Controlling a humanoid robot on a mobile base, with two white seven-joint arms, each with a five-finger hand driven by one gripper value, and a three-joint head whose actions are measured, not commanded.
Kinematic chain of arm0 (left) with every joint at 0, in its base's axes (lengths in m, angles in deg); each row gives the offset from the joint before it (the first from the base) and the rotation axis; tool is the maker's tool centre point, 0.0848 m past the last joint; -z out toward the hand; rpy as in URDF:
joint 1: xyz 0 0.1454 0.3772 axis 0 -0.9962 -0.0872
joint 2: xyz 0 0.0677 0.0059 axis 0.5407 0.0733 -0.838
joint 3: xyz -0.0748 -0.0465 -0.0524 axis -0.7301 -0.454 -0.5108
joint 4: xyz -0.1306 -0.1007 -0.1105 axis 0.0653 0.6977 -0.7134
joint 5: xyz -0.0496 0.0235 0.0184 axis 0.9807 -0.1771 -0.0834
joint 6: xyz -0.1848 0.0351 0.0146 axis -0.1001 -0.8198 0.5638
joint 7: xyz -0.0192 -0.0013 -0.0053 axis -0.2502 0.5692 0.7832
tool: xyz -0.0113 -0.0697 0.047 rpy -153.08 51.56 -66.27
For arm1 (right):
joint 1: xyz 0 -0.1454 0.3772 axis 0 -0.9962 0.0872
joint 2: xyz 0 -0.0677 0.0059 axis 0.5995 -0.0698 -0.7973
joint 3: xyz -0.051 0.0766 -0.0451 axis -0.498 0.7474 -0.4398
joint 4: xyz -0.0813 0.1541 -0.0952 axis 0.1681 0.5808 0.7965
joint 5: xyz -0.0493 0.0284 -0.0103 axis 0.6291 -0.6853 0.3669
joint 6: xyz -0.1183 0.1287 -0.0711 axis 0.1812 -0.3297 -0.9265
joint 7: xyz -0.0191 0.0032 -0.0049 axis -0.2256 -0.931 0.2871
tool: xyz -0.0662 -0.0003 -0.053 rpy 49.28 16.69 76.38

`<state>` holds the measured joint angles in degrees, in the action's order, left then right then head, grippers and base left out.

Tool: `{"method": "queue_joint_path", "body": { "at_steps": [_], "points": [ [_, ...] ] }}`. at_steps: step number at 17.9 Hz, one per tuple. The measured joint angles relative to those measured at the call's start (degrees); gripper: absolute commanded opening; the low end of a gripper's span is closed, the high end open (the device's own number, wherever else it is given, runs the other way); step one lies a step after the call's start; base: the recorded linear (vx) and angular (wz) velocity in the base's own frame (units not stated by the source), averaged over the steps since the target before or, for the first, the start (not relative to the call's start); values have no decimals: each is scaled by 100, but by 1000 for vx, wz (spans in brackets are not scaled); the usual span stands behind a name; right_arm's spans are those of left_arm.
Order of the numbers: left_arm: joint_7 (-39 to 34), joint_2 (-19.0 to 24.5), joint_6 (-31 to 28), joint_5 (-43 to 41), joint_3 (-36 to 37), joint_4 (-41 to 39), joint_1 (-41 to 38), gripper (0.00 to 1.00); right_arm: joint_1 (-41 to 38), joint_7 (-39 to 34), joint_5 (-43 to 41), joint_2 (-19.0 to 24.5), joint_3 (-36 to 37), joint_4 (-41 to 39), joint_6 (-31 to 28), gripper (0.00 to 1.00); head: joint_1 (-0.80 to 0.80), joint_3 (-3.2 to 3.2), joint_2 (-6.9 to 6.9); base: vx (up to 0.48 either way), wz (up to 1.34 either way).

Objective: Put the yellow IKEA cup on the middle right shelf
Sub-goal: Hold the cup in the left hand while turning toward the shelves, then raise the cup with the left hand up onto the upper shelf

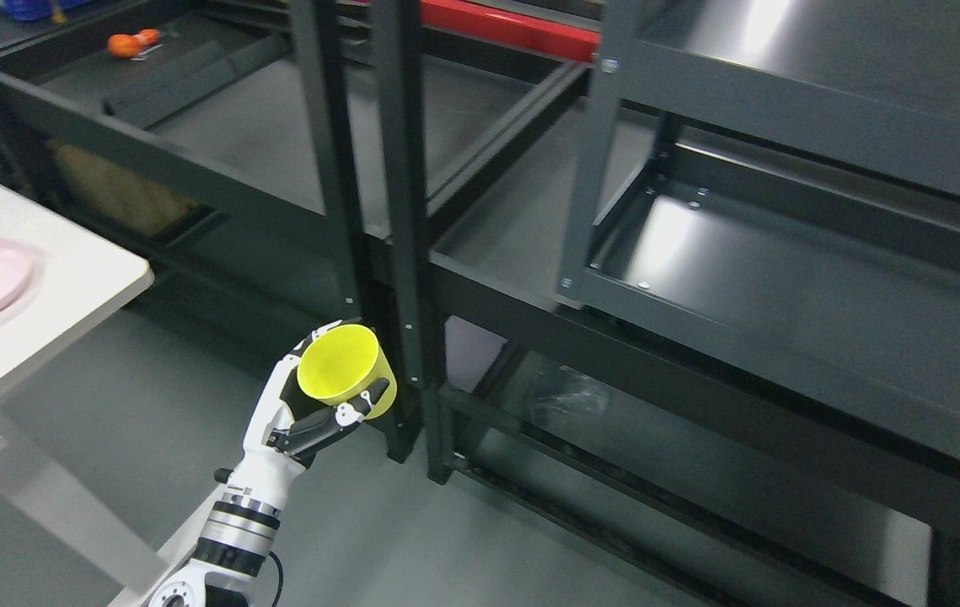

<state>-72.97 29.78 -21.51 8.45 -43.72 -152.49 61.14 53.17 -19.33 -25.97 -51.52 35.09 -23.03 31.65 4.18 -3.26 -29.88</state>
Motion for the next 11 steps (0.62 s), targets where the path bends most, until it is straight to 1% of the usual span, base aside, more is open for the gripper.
{"method": "queue_joint_path", "body": {
  "at_steps": [7, 9, 11],
  "points": [
    [6, 0, 25, 1, 28, -17, 14, 1, -4, 3, 0, 0, 0, 1, 0, 99, 0, 0, 2, -121, -888],
    [12, 0, 25, 1, 35, -21, 28, 1, -5, 3, 0, 0, 0, 1, 0, 99, 0, 0, 2, -85, -573],
    [16, 0, 35, 2, 41, -24, 36, 2, -1, 3, 0, 0, 0, 0, 0, 99, 0, 0, 2, 12, -103]
  ]
}}
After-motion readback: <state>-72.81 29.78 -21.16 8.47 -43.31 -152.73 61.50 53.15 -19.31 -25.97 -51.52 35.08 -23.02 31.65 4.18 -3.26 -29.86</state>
